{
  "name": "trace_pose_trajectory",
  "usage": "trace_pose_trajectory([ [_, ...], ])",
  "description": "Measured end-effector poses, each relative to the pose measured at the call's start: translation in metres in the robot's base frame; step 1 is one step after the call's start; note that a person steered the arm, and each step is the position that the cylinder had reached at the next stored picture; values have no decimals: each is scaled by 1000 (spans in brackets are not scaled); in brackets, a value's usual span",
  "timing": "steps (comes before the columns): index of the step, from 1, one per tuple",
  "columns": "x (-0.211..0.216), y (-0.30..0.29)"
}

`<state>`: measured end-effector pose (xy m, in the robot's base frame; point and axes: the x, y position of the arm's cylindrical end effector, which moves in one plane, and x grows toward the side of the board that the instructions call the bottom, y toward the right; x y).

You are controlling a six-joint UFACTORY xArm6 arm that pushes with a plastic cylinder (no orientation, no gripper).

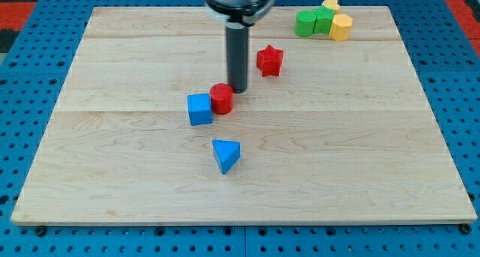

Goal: Move the red star right to the blue cube

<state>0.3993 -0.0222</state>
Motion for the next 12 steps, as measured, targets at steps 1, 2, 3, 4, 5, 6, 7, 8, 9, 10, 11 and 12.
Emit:
trace_pose_trajectory([
  [1, 8, -4],
  [2, 43, -4],
  [3, 65, -2],
  [4, 58, 59],
  [5, 6, 78],
  [6, -45, 80],
  [7, -76, 88],
  [8, -100, 101],
  [9, -129, 105],
  [10, -136, 59],
  [11, -105, 25],
  [12, -69, -1],
])
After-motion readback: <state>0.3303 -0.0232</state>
